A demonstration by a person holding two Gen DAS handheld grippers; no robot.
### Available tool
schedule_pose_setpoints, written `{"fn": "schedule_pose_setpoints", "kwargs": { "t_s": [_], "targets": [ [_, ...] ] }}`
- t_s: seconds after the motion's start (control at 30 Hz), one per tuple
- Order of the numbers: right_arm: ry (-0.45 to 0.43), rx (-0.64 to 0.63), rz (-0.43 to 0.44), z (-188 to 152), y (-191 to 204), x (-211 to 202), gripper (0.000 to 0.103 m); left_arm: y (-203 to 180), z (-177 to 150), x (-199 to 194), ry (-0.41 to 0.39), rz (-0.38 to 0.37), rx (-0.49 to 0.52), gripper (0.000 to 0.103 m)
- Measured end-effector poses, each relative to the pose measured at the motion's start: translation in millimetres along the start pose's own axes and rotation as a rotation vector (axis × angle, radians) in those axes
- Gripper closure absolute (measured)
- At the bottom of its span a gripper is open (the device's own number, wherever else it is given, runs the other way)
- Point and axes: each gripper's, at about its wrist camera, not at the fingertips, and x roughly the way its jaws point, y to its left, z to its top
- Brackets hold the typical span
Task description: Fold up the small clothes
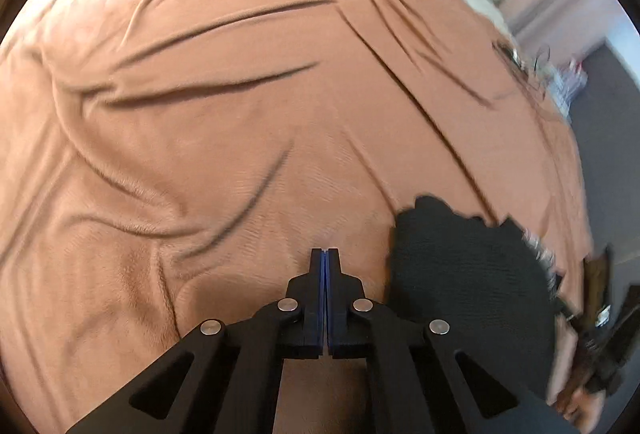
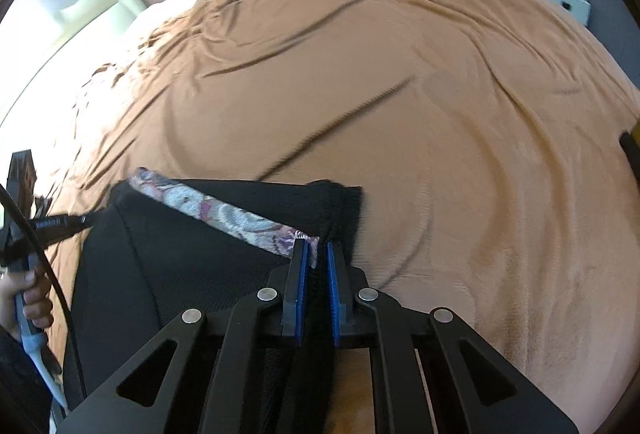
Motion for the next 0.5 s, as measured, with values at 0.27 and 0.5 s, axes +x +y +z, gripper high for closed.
{"fn": "schedule_pose_setpoints", "kwargs": {
  "t_s": [0.27,0.5],
  "targets": [
    [-0.013,0.059,0.024,1.3,-9.3,-16.3,0.096,-6.7,7.9,-32.3,-0.046,-0.079,-0.008,0.103],
    [-0.009,0.063,0.070,1.1,-10.7,-20.7,0.074,-62.8,1.8,-38.9,-0.009,-0.169,0.149,0.103]
  ]
}}
